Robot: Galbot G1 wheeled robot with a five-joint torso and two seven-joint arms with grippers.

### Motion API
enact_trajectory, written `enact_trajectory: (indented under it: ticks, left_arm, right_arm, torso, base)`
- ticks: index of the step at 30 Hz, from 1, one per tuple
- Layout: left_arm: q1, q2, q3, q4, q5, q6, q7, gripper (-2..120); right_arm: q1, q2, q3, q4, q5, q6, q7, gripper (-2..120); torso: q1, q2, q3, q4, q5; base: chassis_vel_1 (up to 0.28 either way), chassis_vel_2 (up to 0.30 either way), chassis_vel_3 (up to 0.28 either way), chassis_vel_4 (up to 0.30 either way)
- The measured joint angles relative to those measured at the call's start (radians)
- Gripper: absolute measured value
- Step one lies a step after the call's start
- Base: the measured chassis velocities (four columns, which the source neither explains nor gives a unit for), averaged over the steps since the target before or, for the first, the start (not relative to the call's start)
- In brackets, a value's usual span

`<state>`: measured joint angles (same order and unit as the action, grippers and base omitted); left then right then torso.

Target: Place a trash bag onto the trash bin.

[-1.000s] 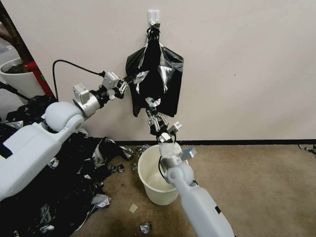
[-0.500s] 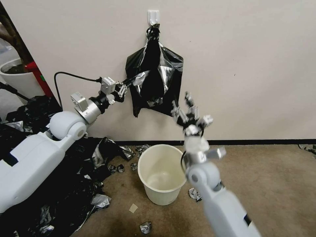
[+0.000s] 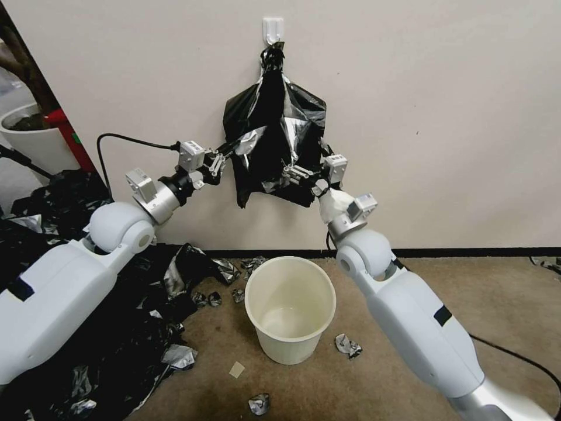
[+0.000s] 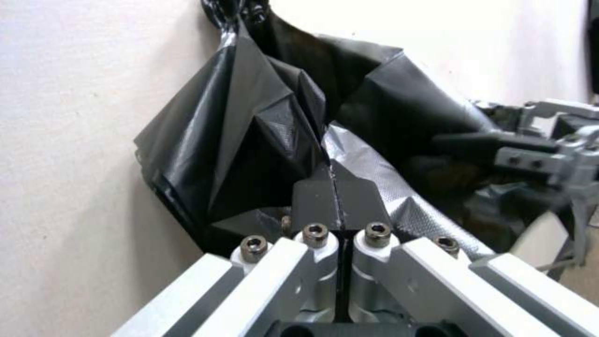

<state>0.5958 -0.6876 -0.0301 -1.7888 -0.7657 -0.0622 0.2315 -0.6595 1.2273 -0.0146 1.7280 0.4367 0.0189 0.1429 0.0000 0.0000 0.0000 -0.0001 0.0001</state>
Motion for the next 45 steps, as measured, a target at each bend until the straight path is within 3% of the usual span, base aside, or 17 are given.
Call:
enact_trajectory:
  ticks: [6,14,16,19,21,23,31,33,41,45]
  left_arm:
    - [-0.002,-0.004,-0.003,-0.003,0.0,0.001,0.0,0]
    - [0.003,-0.007,-0.006,-0.006,0.0,0.001,0.0,0]
    - [0.003,-0.007,-0.006,-0.006,0.0,0.001,0.0,0]
    - [0.003,-0.004,-0.009,-0.006,0.0,0.001,0.0,0]
    - [0.003,-0.004,-0.009,-0.005,0.0,0.001,0.0,0]
    - [0.005,-0.004,-0.011,-0.002,0.001,0.001,0.0,0]
    - [0.021,-0.01,-0.017,0.001,0.005,-0.001,0.0,0]
    - [0.032,-0.013,-0.021,0.002,0.009,-0.003,0.0,0]
    - [0.062,-0.013,-0.032,-0.005,0.019,-0.012,0.0,0]
    - [0.073,-0.013,-0.033,-0.015,0.02,-0.016,0.0,0]
  right_arm:
    - [0.027,-0.003,-0.008,-0.016,-0.015,-0.02,-0.003,96]
    - [0.041,-0.012,-0.007,-0.022,-0.012,-0.017,-0.036,64]
    - [0.041,-0.012,-0.005,-0.023,-0.012,-0.013,-0.038,61]
    - [0.034,-0.009,0.002,-0.018,-0.017,0.006,-0.041,45]
    - [0.028,-0.008,0.004,-0.011,-0.02,0.012,-0.042,43]
    - [0.015,-0.003,0.008,0.004,-0.021,0.023,-0.042,30]
    - [0.001,0.012,0.023,0.01,-0.015,0.073,-0.032,7]
    - [-0.031,0.02,0.029,0.048,0.043,0.104,-0.028,0]
    - [-0.159,0.045,0.028,0.17,0.272,0.111,-0.031,0]
    - [-0.185,0.055,0.03,0.176,0.305,0.11,-0.032,0]
  torso:
    - [0.0,0.0,0.0,0.0001,0.0]
    - [0.0,0.0,0.0,0.0,-0.0001]
    - [0.0,0.0,0.0,0.0,-0.0001]
    - [0.0,0.0,0.0,0.0,-0.0001]
    - [0.0,0.0,0.0,0.0,-0.0001]
    - [0.0,0.0,0.0,0.0,-0.0001]
    - [0.0,0.0,0.0,0.0001,-0.0002]
    - [0.0,0.0,0.0,0.0,-0.0002]
    - [0.0,0.0,0.0,0.0001,-0.0002]
    - [0.0,0.0,0.0,0.0,-0.0002]
  base:
    - [0.0,0.0,0.0,0.0]
    - [0.0,0.0,0.0,0.0]
    - [0.0,0.0,0.0,0.0]
    - [0.0,0.0,0.0,0.0]
    - [0.0,0.0,0.0,0.0]
    - [0.0,0.0,0.0,0.0]
    - [0.0,0.0,0.0,0.0]
    - [0.0,0.0,0.0,0.0]
    - [0.0,0.0,0.0,0.0]
    - [0.0,0.0,0.0,0.0]
